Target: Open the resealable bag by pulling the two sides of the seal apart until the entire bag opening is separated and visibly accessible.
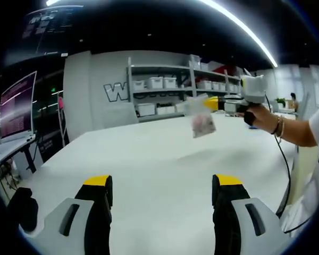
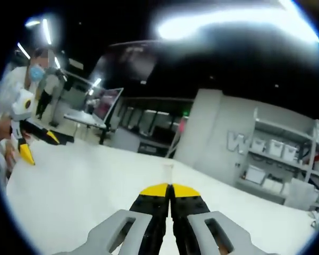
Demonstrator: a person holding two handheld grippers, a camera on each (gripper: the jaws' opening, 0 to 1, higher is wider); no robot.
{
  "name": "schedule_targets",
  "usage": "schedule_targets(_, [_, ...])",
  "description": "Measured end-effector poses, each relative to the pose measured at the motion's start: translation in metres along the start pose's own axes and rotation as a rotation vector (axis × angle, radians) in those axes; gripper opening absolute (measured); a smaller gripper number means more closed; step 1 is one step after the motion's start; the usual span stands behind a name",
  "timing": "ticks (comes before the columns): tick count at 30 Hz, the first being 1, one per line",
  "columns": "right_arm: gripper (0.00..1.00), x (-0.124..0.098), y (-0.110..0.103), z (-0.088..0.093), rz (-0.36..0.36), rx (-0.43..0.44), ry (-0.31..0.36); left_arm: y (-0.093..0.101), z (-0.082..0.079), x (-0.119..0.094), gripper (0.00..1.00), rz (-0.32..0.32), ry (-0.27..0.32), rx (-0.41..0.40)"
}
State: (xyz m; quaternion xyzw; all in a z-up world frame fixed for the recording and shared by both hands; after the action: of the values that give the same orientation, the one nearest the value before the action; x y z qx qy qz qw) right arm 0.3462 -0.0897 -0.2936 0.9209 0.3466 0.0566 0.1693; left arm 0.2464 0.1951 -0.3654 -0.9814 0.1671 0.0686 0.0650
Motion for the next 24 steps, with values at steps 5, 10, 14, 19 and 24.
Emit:
schedule_targets(5, [0.0, -0.014, -0.012, -0.005, -0.008, 0.007, 0.02, 0.0, 0.001, 0.0, 0.75, 0.002, -0.001, 0.0])
schedule_targets(10, [0.0, -0.028, -0.028, -0.009, -0.018, 0.018, 0.042, 0.0, 0.001, -0.001, 0.75, 0.005, 0.001, -0.001])
schedule_targets(14, [0.0, -0.035, -0.036, -0.01, -0.025, 0.031, 0.054, 0.001, 0.001, -0.001, 0.75, 0.009, 0.001, 0.0])
schedule_targets(19, [0.0, -0.05, -0.053, -0.009, -0.036, 0.045, 0.06, 0.001, 0.0, -0.002, 0.75, 0.014, 0.003, 0.0])
schedule_targets(24, [0.0, -0.066, -0.065, -0.004, -0.034, 0.063, 0.055, 0.004, 0.0, -0.003, 0.74, 0.021, 0.003, 0.002])
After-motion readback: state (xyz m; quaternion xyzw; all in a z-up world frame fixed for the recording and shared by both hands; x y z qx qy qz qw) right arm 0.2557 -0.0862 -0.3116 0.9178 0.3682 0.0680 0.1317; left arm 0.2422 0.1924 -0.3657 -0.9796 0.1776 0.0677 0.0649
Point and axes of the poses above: the point that each gripper's makers call its tool centre point, and the gripper's own axes: x roughly forward along the fingers, y roughly to its right, z roughly out of its underside, the point moved 5 cm from there along -x, roughly backward along the fingers, and after that the axes turned 9 degrees about -z, right-handed, at the moved point
